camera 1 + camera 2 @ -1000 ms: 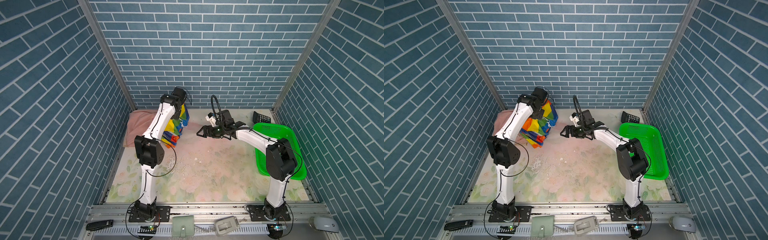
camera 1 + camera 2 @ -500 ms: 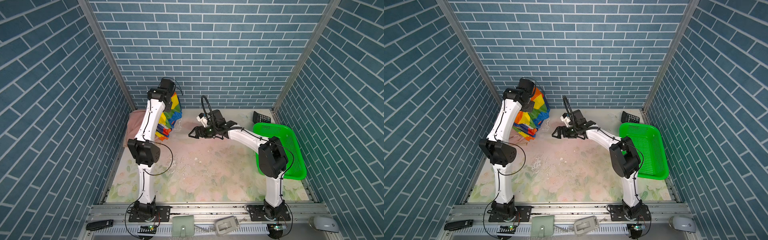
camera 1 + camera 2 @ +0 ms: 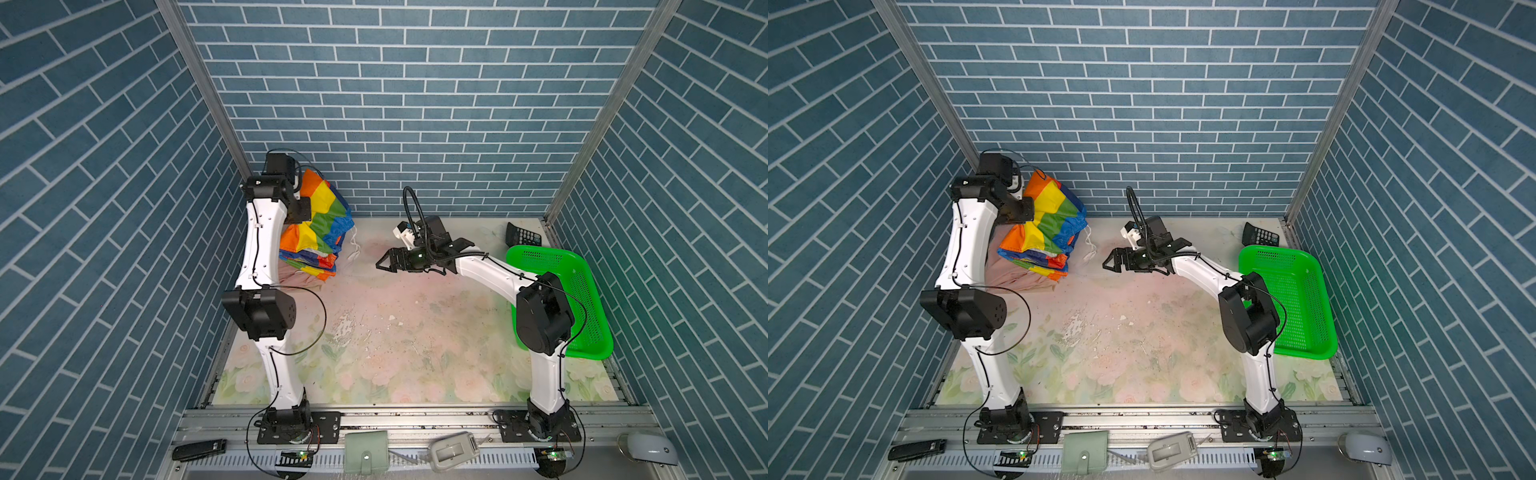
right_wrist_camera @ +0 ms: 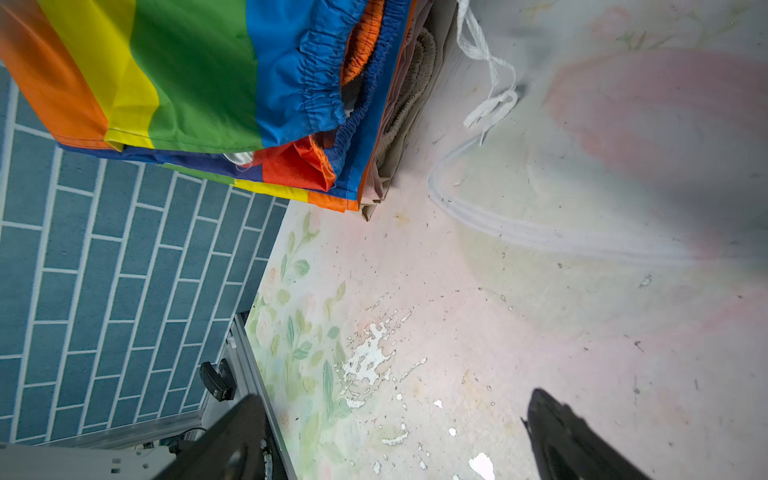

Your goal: Fold and stack the shorts

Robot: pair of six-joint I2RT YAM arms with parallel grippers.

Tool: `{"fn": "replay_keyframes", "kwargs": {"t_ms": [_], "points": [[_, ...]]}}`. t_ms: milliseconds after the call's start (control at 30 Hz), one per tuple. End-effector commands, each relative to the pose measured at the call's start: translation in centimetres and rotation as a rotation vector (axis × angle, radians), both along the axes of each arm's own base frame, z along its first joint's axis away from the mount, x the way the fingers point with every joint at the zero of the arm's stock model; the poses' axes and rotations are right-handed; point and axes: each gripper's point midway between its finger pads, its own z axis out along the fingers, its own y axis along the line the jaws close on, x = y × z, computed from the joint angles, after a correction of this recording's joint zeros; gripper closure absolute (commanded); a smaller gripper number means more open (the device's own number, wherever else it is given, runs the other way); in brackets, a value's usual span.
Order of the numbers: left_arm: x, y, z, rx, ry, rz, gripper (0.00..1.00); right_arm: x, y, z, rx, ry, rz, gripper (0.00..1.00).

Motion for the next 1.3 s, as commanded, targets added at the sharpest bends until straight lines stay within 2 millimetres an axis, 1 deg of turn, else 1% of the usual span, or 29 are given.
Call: {"fn": "replay_keyframes", "kwargs": {"t_ms": [0,167,400,500,600,767,867,933,1000,1100,1167,1200,1233,1267], "points": [[1.2,1.6,-0.5,-0.063,-0.031,0.016,1.00,-0.6,0.8,0.4,0.009,0.022,0.019,0.01],[2.1,4.8,-2.7,-0.097,-0.013,0.044,1.00,-1.0,1.5,0.1,0.007,0.033,0.038,0.01],[2.7,9.0,-7.4,-0.215,0.045,0.106,1.00,-1.4,2.6,-0.1,0.007,0.062,0.070,0.01],[2.8,10.7,-8.7,-0.224,0.054,0.137,1.00,-1.7,2.8,-0.2,0.004,0.073,0.082,0.01],[3.1,11.7,-9.6,-0.235,0.055,0.148,1.00,-1.8,2.7,-0.5,-0.004,0.082,0.084,0.01],[3.0,13.1,-12.8,-0.208,0.123,0.173,1.00,-2.1,2.5,-0.9,-0.013,0.093,0.085,0.01],[3.0,14.1,-14.3,-0.191,0.149,0.190,1.00,-2.4,2.3,-1.0,-0.021,0.097,0.088,0.01],[3.1,14.7,-14.9,-0.189,0.151,0.211,1.00,-2.6,2.0,-1.0,-0.031,0.098,0.091,0.01],[3.4,15.0,-15.4,-0.203,0.144,0.218,1.00,-2.8,1.7,-0.7,-0.042,0.088,0.090,0.01],[3.4,15.2,-15.7,-0.199,0.157,0.226,0.77,-2.8,1.0,0.3,-0.054,0.062,0.084,0.01],[3.3,15.1,-15.6,-0.203,0.162,0.225,0.45,-2.8,0.4,1.1,-0.061,0.045,0.075,0.01],[3.2,14.9,-15.2,-0.214,0.156,0.220,0.16,-2.8,0.1,1.4,-0.068,0.038,0.072,0.01],[3.2,14.6,-14.6,-0.227,0.144,0.218,0.01,-2.7,-0.5,1.6,-0.076,0.031,0.066,0.01],[3.2,14.2,-14.0,-0.242,0.129,0.214,0.01,-2.6,-1.0,2.0,-0.079,0.024,0.059,0.01]]}}
